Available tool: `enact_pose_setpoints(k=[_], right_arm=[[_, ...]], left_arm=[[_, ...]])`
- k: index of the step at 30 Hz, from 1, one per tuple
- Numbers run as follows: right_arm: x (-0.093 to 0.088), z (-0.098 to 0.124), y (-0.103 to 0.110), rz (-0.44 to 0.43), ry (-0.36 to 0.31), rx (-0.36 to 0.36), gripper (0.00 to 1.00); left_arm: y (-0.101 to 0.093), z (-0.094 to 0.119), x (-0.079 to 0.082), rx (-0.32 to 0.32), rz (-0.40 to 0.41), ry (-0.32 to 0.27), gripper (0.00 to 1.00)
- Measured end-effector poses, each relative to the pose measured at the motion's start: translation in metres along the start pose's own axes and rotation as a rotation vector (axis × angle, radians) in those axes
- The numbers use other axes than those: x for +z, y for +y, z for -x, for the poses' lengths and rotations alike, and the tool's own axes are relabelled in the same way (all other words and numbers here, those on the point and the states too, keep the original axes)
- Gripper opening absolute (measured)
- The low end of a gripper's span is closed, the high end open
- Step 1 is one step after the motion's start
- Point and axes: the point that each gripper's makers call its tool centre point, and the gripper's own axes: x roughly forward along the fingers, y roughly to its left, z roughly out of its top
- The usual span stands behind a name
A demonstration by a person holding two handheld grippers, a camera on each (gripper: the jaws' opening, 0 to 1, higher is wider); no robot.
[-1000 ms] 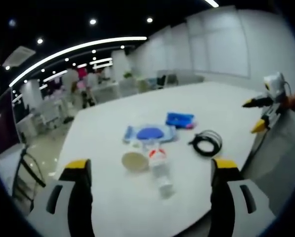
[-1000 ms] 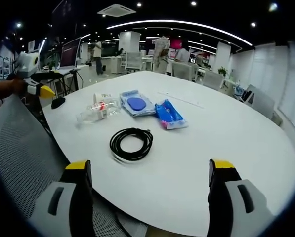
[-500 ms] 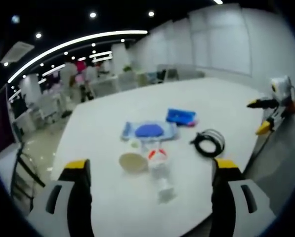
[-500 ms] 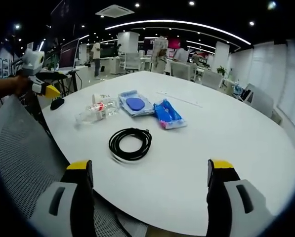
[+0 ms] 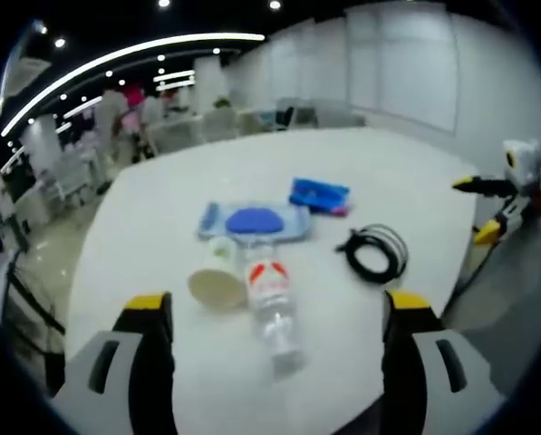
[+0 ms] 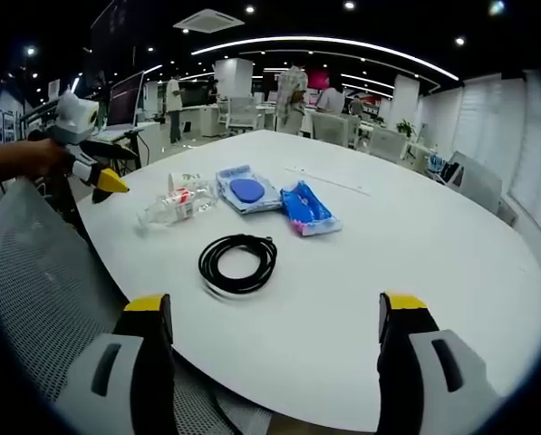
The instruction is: Arrange the tabletop items into an orderly group along one side of the table until the central work area is clear of visible clutter.
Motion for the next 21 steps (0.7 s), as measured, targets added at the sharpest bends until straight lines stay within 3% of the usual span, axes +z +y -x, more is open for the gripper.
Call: enact_pose_setpoints(k=[6,14,21], right_arm=[[-0.002,0.0,0.0,-0.009,0.006,0.005,0.92],[-0.002,0.0,0.0,-0.007,0.006,0.008,0.91],[-0.002,0.0,0.0,-0.009,0.01,0.007,0.89]], left_arm=[[0.002,-0.01,-0.001,0.012,0.0,0.036,0.87],[0.005,-0.029,-0.024,-0.006,0.043,0.135,0.8],[0.008,-0.038,-0.032,0.003,0.073,0.179,0.72]])
